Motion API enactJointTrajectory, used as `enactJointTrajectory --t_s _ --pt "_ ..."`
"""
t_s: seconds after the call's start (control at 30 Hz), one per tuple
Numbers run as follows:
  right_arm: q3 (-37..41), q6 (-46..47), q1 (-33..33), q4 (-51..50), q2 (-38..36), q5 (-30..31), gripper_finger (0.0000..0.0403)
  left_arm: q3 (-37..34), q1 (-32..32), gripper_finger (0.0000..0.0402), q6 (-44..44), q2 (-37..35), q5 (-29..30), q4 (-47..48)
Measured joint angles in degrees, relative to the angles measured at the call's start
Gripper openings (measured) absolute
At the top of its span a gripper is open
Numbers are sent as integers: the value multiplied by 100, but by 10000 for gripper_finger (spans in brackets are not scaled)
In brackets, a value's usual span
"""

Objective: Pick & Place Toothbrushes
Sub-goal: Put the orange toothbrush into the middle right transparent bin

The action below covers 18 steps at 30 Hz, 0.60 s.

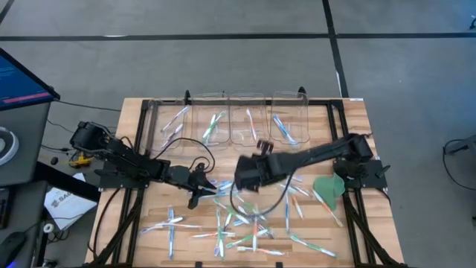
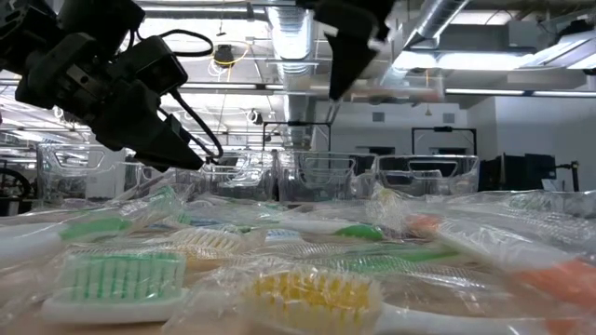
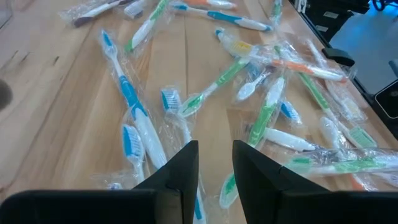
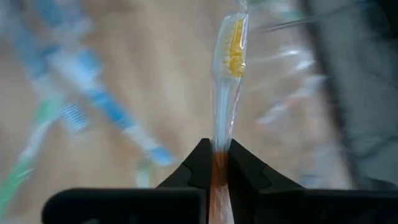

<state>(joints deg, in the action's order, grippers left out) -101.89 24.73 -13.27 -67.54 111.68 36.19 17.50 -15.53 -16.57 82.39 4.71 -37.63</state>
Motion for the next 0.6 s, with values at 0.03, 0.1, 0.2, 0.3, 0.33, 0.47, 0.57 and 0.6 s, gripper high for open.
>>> enactJointTrajectory --t_s 0.03,0.1,0.2,0.3,0.33,0.47,0.57,0.6 --pt "-230 19 105 -207 -3 90 18 0 0 92 -10 0 0 0" --pt "-618 17 355 -426 -10 128 18 0 0 92 -14 0 0 0" --pt "-961 -56 810 -451 -14 -27 24 0 0 92 -16 0 0 0" --pt "-1053 -250 1337 -337 -14 -525 33 0 0 92 -33 0 -2 2" --pt "-1046 -265 1505 -313 -14 -682 33 0 0 92 -33 0 -2 2" --pt "-1036 -265 2086 -252 74 -1023 27 0 0 92 -36 0 -2 7" --pt "-1021 -265 2393 -125 135 -1271 23 0 0 92 -36 0 -4 13" --pt "-1034 -265 2472 32 177 -1364 24 0 0 92 -36 0 -4 15"
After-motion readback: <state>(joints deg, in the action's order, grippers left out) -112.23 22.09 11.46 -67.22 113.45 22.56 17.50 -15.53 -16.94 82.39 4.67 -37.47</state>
